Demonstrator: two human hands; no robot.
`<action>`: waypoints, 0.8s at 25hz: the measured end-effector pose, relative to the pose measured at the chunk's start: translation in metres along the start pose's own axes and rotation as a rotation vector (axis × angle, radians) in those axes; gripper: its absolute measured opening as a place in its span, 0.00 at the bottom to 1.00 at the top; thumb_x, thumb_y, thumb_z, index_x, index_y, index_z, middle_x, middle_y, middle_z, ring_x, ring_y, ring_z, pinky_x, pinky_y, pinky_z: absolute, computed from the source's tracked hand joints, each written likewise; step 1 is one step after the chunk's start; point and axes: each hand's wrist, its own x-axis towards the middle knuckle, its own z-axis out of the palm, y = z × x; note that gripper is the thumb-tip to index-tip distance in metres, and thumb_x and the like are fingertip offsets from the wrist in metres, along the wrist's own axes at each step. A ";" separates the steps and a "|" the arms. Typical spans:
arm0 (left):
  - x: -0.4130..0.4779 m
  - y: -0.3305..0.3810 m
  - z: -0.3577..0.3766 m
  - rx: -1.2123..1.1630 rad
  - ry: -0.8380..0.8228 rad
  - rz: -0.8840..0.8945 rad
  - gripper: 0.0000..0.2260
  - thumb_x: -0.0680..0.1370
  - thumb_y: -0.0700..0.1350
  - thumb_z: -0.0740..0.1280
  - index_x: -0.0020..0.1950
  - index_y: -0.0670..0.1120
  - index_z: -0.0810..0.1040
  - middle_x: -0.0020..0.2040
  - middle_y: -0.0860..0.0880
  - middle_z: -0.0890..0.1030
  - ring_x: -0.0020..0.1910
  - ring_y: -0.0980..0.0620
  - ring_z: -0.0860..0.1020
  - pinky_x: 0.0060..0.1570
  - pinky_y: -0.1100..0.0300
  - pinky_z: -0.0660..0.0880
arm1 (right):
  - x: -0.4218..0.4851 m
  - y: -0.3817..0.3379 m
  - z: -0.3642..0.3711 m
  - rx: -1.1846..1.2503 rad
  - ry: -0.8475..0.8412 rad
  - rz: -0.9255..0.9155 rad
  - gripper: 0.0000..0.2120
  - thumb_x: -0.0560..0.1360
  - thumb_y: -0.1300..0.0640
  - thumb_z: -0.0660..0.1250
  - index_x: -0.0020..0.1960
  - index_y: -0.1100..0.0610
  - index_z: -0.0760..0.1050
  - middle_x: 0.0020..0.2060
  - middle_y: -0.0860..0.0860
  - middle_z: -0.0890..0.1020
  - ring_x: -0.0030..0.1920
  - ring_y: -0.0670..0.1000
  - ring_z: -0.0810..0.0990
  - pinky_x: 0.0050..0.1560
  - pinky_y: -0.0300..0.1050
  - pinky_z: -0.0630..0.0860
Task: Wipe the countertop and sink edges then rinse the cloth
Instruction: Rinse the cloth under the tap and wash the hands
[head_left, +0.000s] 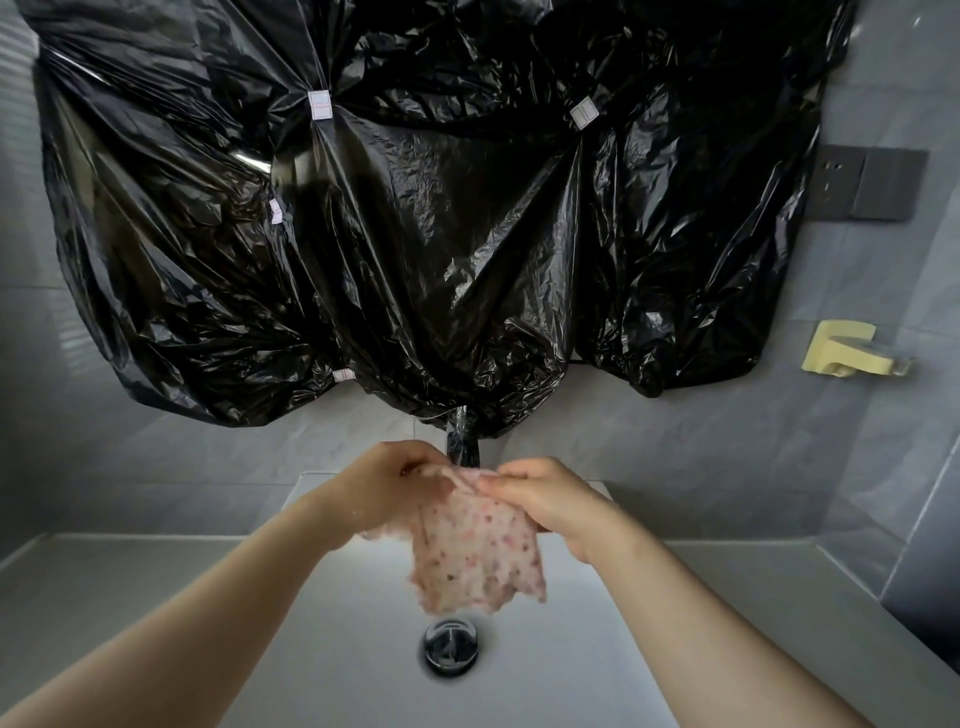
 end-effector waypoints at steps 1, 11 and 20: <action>0.004 -0.006 -0.002 0.278 0.072 0.066 0.06 0.76 0.51 0.64 0.51 0.55 0.78 0.52 0.53 0.78 0.55 0.50 0.76 0.54 0.55 0.72 | 0.003 0.003 -0.001 0.003 0.040 -0.024 0.08 0.75 0.55 0.68 0.38 0.54 0.76 0.35 0.49 0.78 0.37 0.47 0.75 0.41 0.39 0.70; 0.008 -0.007 -0.002 -0.081 0.258 -0.157 0.05 0.74 0.37 0.66 0.43 0.47 0.76 0.40 0.45 0.76 0.38 0.47 0.74 0.43 0.53 0.75 | 0.011 0.011 -0.007 0.169 0.241 -0.024 0.13 0.75 0.62 0.67 0.39 0.54 0.64 0.33 0.52 0.75 0.33 0.50 0.75 0.43 0.46 0.74; 0.006 -0.019 -0.031 0.053 0.173 -0.245 0.06 0.71 0.47 0.73 0.38 0.46 0.79 0.41 0.48 0.78 0.44 0.49 0.76 0.42 0.59 0.72 | -0.003 0.013 -0.016 -0.193 0.135 -0.136 0.08 0.75 0.49 0.68 0.39 0.51 0.76 0.33 0.45 0.74 0.33 0.45 0.71 0.27 0.37 0.68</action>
